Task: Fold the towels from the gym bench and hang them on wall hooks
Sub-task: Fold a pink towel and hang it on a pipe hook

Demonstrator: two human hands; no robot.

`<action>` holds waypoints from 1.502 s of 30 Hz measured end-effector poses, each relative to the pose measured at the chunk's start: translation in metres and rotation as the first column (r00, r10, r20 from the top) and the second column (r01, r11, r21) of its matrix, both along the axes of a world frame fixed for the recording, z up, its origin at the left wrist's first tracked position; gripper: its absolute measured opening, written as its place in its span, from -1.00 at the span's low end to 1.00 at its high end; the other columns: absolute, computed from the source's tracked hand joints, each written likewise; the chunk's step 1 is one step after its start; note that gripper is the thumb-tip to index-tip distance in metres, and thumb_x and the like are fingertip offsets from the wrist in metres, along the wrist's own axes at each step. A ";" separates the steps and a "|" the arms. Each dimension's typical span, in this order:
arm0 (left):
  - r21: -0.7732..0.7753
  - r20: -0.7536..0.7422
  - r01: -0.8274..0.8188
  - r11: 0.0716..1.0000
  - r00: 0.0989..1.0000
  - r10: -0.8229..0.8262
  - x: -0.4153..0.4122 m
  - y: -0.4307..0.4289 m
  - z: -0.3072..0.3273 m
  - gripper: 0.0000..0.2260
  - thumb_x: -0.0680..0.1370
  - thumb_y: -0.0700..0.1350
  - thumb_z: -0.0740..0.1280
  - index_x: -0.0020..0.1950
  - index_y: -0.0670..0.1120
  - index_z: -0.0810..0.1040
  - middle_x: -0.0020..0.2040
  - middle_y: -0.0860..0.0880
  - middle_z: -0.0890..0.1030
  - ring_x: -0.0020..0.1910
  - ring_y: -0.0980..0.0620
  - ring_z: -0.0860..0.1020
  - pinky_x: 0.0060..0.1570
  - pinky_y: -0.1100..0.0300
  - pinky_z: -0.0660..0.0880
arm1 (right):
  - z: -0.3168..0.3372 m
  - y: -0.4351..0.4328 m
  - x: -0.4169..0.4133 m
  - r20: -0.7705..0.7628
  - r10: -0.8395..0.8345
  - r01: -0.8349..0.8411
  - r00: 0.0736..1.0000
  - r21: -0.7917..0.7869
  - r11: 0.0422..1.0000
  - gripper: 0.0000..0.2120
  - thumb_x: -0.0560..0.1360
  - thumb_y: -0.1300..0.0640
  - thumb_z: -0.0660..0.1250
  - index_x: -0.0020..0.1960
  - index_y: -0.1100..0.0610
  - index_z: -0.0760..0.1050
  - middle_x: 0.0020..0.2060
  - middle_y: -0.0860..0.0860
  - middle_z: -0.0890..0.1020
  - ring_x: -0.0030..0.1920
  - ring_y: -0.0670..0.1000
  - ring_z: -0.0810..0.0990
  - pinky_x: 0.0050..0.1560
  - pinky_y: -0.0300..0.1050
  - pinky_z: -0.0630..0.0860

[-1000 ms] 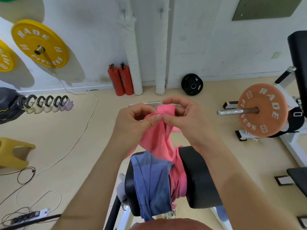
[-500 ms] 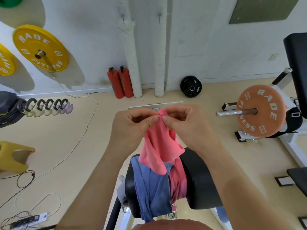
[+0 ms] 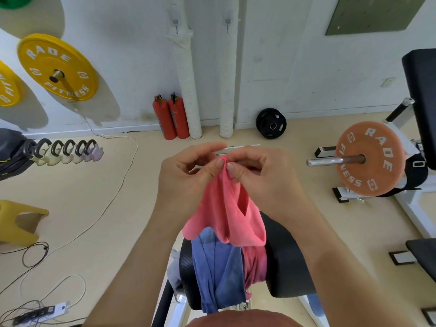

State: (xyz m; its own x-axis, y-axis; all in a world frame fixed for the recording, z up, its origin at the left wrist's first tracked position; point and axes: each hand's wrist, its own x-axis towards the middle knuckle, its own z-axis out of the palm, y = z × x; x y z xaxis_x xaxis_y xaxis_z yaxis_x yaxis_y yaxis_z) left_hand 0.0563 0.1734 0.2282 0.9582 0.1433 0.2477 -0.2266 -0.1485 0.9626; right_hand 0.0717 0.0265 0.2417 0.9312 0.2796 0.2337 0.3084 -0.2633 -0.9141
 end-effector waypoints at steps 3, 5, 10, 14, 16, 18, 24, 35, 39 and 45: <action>0.130 0.096 -0.006 0.992 0.995 -0.006 0.001 0.003 -0.001 -0.79 0.44 -0.27 0.43 -0.05 0.03 0.64 -0.14 0.10 0.63 -0.12 0.18 0.57 -0.10 0.32 0.48 | 0.001 -0.001 0.002 -0.036 0.003 -0.003 0.999 -0.006 1.000 -0.69 0.45 0.33 0.40 -0.19 -0.10 0.59 -0.37 -0.21 0.65 -0.25 -0.18 0.66 -0.06 -0.17 0.61; 0.234 0.150 -0.049 0.971 0.989 0.014 0.002 0.004 -0.001 -0.83 0.42 -0.23 0.42 -0.13 0.04 0.63 -0.17 0.12 0.60 -0.16 0.14 0.55 -0.21 0.26 0.45 | 0.001 0.000 0.002 -0.062 -0.003 0.003 0.998 0.002 1.000 -0.70 0.43 0.32 0.42 -0.21 -0.10 0.59 -0.38 -0.19 0.66 -0.27 -0.18 0.66 -0.09 -0.20 0.60; 0.357 0.176 -0.062 0.932 0.984 -0.002 0.001 0.007 0.003 -0.86 0.41 -0.26 0.33 -0.14 -0.02 0.57 -0.16 0.05 0.61 -0.15 0.10 0.54 -0.23 0.36 0.37 | 0.002 0.004 0.003 -0.059 -0.016 0.016 0.998 -0.012 1.000 -0.82 0.40 0.27 0.46 -0.19 0.00 0.59 -0.36 -0.08 0.66 -0.29 -0.16 0.63 -0.24 -0.34 0.48; 0.270 -0.019 0.120 0.955 0.993 -0.119 0.006 0.013 0.001 -0.80 0.47 -0.31 0.31 -0.16 0.02 0.53 -0.28 0.05 0.61 -0.28 0.22 0.53 -0.21 0.42 0.40 | -0.020 -0.008 0.015 -0.108 -0.005 -0.024 0.994 -0.268 0.963 -0.88 0.33 0.26 0.43 -0.31 0.10 0.53 -0.41 0.01 0.61 -0.33 0.04 0.60 -0.24 0.01 0.57; 0.280 -0.058 0.128 0.951 0.992 -0.116 0.011 0.015 -0.005 -0.74 0.48 -0.38 0.31 -0.17 0.00 0.52 -0.31 0.07 0.57 -0.33 0.27 0.49 -0.23 0.45 0.37 | -0.044 -0.022 0.023 -0.205 -0.028 -0.064 0.978 -0.431 0.900 -0.89 0.30 0.27 0.43 -0.28 0.10 0.53 -0.36 0.01 0.62 -0.28 0.08 0.61 -0.18 0.07 0.59; 0.213 -0.049 0.027 0.977 0.999 -0.017 0.016 0.020 -0.011 -0.69 0.48 -0.44 0.28 -0.18 0.00 0.52 -0.31 0.07 0.55 -0.35 0.28 0.46 -0.26 0.46 0.36 | -0.070 -0.038 0.030 -0.256 -0.084 -0.098 0.963 -0.624 0.776 -0.90 0.31 0.26 0.42 -0.23 0.11 0.54 -0.29 0.00 0.61 -0.20 0.08 0.58 -0.17 -0.03 0.52; -0.019 -0.134 -0.286 0.958 0.950 0.281 0.021 0.059 -0.035 -0.71 0.51 -0.41 0.27 -0.18 -0.01 0.55 -0.39 0.19 0.57 -0.36 0.29 0.47 -0.26 0.46 0.38 | -0.115 -0.075 0.038 -0.452 -0.206 -0.255 0.868 -0.762 0.596 -0.75 0.36 0.40 0.27 -0.21 0.05 0.52 -0.25 0.05 0.60 -0.25 0.07 0.59 -0.36 -0.14 0.52; 0.189 -0.115 -0.048 0.981 0.991 0.071 0.007 0.035 -0.012 -0.70 0.47 -0.42 0.31 -0.19 0.00 0.56 -0.34 0.13 0.60 -0.31 0.23 0.53 -0.21 0.39 0.42 | -0.090 -0.060 0.039 -0.074 -0.121 0.003 0.990 -0.844 0.537 -0.71 0.37 0.10 0.38 0.08 0.04 0.49 0.00 0.05 0.48 -0.02 0.10 0.51 -0.10 -0.10 0.40; 0.304 -0.120 0.170 0.937 0.983 -0.139 0.009 -0.004 0.009 -0.72 0.45 -0.39 0.36 -0.21 0.01 0.57 -0.34 0.13 0.63 -0.30 0.24 0.58 -0.19 0.43 0.43 | -0.061 -0.003 0.020 -0.027 0.051 -0.057 0.998 -0.356 0.933 -0.90 0.41 0.27 0.28 -0.17 0.25 0.57 -0.28 0.19 0.61 -0.20 0.20 0.57 -0.18 0.06 0.49; 0.299 0.021 0.098 0.949 0.994 -0.109 0.001 0.009 0.027 -0.74 0.42 -0.34 0.37 -0.20 0.05 0.57 -0.32 0.15 0.63 -0.29 0.25 0.58 -0.20 0.43 0.44 | -0.089 0.002 0.033 -0.276 0.113 -0.258 0.954 -0.574 0.777 -0.63 0.38 0.34 0.27 -0.50 0.04 0.27 -0.49 0.00 0.42 -0.38 0.01 0.37 -0.34 -0.06 0.34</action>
State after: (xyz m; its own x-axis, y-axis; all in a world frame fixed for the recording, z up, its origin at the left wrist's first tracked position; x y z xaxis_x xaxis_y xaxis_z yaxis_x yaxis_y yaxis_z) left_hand 0.0576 0.1820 0.2551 0.9533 -0.0416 0.2991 -0.2902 -0.4001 0.8693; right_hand 0.1043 0.0290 0.1526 0.8515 0.4674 -0.2379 0.2255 -0.7358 -0.6385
